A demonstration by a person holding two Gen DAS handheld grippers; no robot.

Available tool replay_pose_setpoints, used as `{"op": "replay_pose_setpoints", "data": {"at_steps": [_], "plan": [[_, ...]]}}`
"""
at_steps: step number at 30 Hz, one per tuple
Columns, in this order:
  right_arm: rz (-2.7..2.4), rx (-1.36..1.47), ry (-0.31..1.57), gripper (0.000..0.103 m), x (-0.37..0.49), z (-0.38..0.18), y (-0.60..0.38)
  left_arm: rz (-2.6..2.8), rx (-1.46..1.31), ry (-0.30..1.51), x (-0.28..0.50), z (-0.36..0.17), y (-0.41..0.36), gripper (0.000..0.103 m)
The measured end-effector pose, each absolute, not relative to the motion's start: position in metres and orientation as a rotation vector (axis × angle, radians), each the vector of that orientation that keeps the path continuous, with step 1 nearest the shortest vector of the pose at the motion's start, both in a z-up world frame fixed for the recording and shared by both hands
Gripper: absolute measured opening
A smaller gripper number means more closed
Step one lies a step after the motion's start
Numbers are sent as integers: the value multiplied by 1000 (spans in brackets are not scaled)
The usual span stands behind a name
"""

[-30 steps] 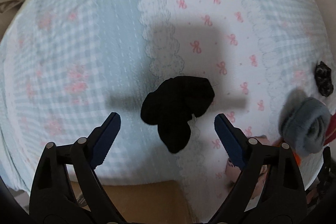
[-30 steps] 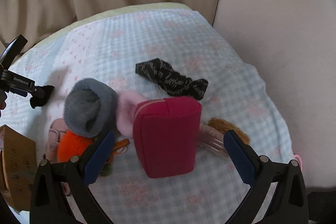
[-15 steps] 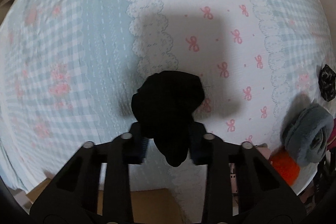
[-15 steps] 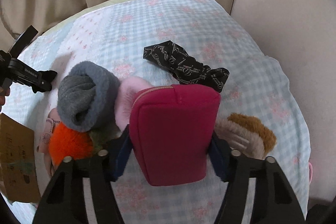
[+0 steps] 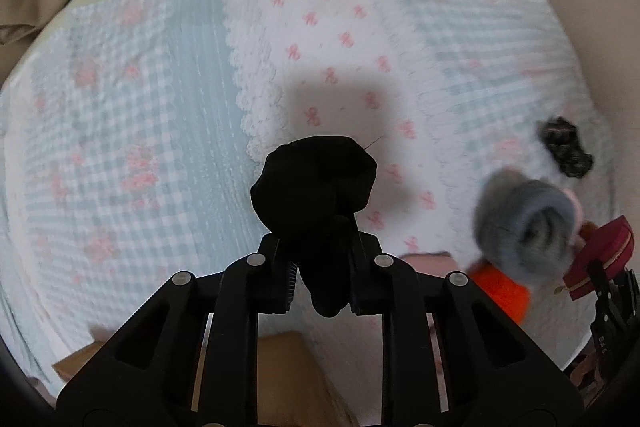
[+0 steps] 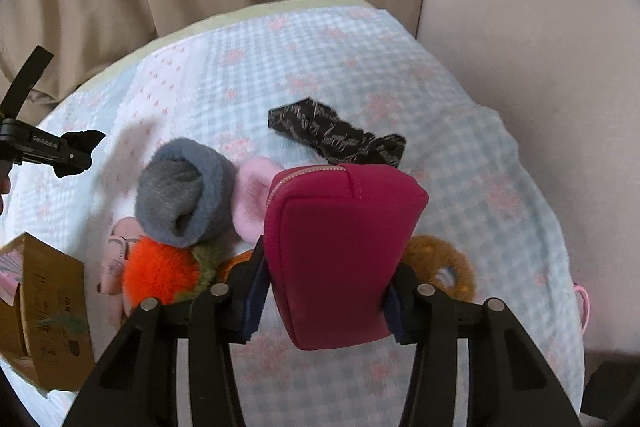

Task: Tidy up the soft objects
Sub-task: 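Carry the black clip and magenta pouch into the box and open both tools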

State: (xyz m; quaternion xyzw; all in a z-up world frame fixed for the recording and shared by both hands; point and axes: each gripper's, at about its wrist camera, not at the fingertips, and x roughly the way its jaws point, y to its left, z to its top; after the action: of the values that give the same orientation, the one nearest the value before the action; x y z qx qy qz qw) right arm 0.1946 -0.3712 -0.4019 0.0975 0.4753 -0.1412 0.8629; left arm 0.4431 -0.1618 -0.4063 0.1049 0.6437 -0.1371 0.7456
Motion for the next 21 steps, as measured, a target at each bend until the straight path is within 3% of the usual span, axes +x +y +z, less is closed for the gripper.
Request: {"op": "replay_pose_setpoints", "data": {"at_steps": [14, 21], "plan": [[-259, 134, 866, 44, 143, -260, -328, -354, 114, 1231, 334, -280, -113, 17], [-106, 79, 822, 44, 138, -185, -278, -240, -23, 1159, 271, -210, -43, 17]]}}
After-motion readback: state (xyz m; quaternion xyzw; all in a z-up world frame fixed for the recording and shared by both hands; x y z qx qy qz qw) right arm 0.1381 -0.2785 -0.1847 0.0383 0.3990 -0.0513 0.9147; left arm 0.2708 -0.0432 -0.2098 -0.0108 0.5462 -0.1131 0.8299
